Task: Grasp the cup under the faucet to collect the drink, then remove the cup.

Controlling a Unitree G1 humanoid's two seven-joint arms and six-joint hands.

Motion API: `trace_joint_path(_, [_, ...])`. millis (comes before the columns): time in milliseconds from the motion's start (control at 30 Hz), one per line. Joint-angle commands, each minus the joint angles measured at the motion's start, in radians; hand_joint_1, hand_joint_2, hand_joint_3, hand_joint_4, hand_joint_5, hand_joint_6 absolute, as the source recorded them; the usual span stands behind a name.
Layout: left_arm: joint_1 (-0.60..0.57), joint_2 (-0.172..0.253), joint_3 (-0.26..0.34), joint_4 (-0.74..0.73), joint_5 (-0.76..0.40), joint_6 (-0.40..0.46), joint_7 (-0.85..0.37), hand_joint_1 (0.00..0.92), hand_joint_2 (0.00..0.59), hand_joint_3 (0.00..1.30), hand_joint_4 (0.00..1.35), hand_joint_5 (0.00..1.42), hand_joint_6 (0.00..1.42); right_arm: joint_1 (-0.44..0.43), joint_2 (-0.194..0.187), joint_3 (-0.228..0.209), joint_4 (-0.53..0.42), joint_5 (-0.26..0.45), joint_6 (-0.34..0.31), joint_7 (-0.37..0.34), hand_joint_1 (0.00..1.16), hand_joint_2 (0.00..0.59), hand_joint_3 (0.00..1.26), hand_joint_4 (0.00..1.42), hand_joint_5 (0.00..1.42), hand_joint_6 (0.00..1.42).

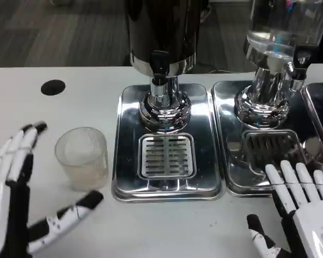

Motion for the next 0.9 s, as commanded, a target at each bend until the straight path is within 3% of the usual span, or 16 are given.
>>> trace_joint_path(33, [-0.078,0.006,0.051,0.002,-0.019,0.070,-0.124,0.000,0.004,0.01,0.00,0.10,0.05,0.007,-0.005,-0.008,-0.017,0.015,-0.015,0.013,0.22,0.420,0.06,0.00,0.00,0.02])
trace_joint_path(167, [-0.168,0.006,0.048,0.021,0.004,0.180,-0.260,0.000,0.007,0.00,0.00,0.06,0.04,0.008,-0.005,-0.009,-0.016,0.019,-0.021,0.019,0.23,0.421,0.06,0.00,0.00,0.02])
trace_joint_path(367, [-0.290,-0.017,-0.019,0.078,0.071,0.301,-0.364,0.000,0.004,0.00,0.00,0.06,0.03,0.012,-0.004,-0.011,-0.008,0.023,-0.031,0.015,0.26,0.423,0.06,0.00,0.00,0.02])
trace_joint_path(767, [-0.396,-0.044,-0.093,0.237,0.076,0.342,-0.363,0.013,0.010,0.03,0.00,0.11,0.09,0.016,-0.005,-0.026,0.019,0.052,-0.055,0.006,0.27,0.416,0.07,0.00,0.00,0.03])
trace_joint_path(900, [-0.414,-0.045,-0.097,0.265,0.085,0.359,-0.360,0.082,0.032,0.09,0.00,0.15,0.14,0.012,-0.004,-0.028,0.030,0.056,-0.061,0.007,0.27,0.414,0.07,0.00,0.00,0.03])
